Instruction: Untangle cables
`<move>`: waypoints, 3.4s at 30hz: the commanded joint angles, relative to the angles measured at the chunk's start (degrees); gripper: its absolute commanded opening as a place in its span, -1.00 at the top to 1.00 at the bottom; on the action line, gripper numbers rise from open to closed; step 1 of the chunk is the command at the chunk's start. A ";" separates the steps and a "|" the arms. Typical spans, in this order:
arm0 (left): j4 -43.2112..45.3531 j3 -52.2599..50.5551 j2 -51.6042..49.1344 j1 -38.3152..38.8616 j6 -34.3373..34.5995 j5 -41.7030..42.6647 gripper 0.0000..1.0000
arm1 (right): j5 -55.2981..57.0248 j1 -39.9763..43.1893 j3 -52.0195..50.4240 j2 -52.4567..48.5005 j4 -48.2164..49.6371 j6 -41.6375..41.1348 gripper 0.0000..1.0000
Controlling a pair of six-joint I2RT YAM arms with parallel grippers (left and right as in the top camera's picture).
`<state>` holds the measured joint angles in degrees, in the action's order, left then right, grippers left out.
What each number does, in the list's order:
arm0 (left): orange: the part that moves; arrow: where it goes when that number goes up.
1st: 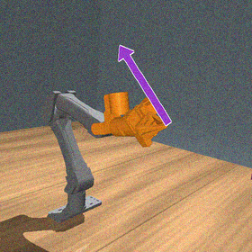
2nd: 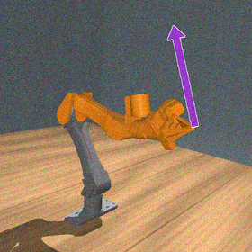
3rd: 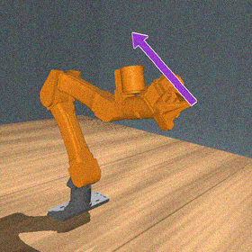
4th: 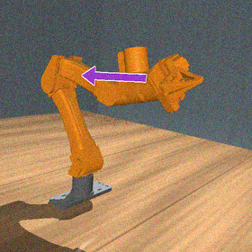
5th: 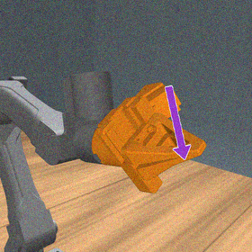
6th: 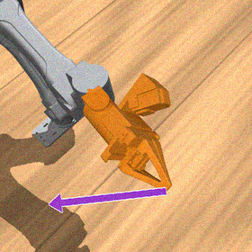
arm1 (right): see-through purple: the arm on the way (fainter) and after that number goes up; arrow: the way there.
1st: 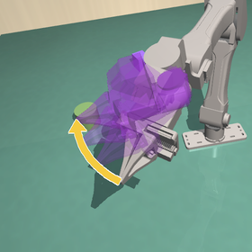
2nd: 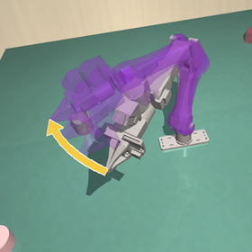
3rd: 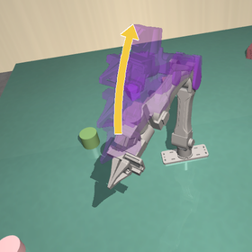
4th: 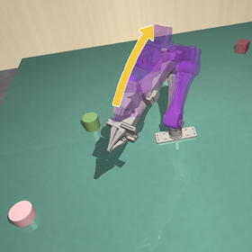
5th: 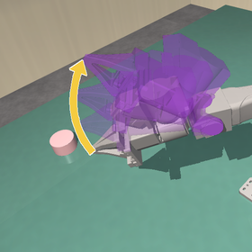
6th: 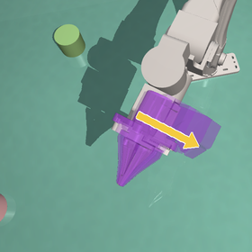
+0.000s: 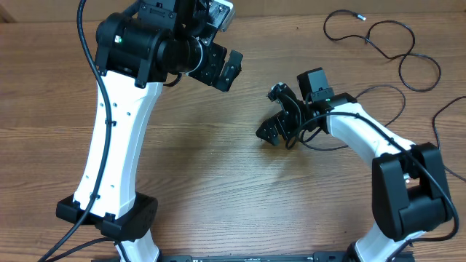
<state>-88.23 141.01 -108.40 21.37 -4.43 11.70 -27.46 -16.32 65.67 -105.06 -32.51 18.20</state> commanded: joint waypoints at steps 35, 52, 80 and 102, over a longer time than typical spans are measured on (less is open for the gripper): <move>0.39 0.35 -0.07 0.02 0.74 -0.31 -1.00 | 19.19 21.66 0.31 -6.47 2.89 -19.87 -1.00; 4.26 0.39 0.09 0.02 0.57 -4.70 -1.00 | 9.49 22.14 4.17 18.75 -0.33 -19.32 -1.00; -8.57 -1.38 26.05 41.62 23.85 -81.11 -0.99 | 26.77 22.16 -7.48 68.98 -19.39 -22.95 -1.00; -8.41 -1.36 26.08 41.55 21.22 -84.19 -0.99 | 27.89 16.74 -8.24 68.91 -15.91 -22.88 -1.00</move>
<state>-96.68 138.96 -82.28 62.83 20.40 -68.38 -0.97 0.62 57.67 -36.38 -49.15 -4.47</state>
